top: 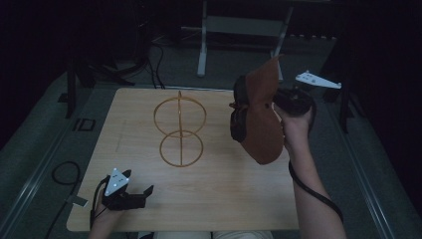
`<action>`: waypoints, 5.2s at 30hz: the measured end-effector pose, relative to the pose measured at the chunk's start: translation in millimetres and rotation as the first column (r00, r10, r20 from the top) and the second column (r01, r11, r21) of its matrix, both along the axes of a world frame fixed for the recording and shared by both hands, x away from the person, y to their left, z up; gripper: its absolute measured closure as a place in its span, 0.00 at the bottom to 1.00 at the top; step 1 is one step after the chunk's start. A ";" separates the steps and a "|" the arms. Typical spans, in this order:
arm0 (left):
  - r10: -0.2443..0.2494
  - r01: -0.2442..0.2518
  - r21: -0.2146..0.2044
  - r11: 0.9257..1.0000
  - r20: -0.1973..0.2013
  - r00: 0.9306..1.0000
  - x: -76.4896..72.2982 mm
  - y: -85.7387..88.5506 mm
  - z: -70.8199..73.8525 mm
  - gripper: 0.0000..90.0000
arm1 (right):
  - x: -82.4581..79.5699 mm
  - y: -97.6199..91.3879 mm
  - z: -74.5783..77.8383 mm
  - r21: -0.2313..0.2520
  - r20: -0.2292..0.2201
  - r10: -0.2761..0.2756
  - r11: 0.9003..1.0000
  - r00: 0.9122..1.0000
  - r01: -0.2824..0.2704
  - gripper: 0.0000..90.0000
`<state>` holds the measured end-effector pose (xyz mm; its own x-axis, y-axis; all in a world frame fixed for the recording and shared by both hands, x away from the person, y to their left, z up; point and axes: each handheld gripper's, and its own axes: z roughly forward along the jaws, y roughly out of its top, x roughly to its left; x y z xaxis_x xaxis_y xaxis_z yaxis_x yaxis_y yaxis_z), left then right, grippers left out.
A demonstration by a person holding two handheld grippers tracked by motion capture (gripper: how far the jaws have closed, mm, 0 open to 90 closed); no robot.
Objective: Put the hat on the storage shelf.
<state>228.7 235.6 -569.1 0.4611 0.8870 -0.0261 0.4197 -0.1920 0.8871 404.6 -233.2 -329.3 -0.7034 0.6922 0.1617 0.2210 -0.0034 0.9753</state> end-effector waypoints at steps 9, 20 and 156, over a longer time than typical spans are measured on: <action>0.076 -0.076 -0.029 0.997 -0.001 0.997 -8.9 18.1 -3.5 0.03 | 20.2 33.7 9.0 0.005 -0.001 0.013 1.000 1.000 -0.013 0.98; 0.081 -0.081 -0.048 0.996 -0.004 0.997 -9.8 24.0 -6.0 0.03 | 36.6 124.2 20.3 -0.094 0.031 0.063 0.994 0.998 -0.060 0.98; 0.102 -0.104 -0.085 0.991 -0.036 0.994 -9.2 24.6 -15.2 0.03 | -80.2 -50.7 -228.6 -0.359 -0.133 -0.006 0.932 0.991 -0.043 0.14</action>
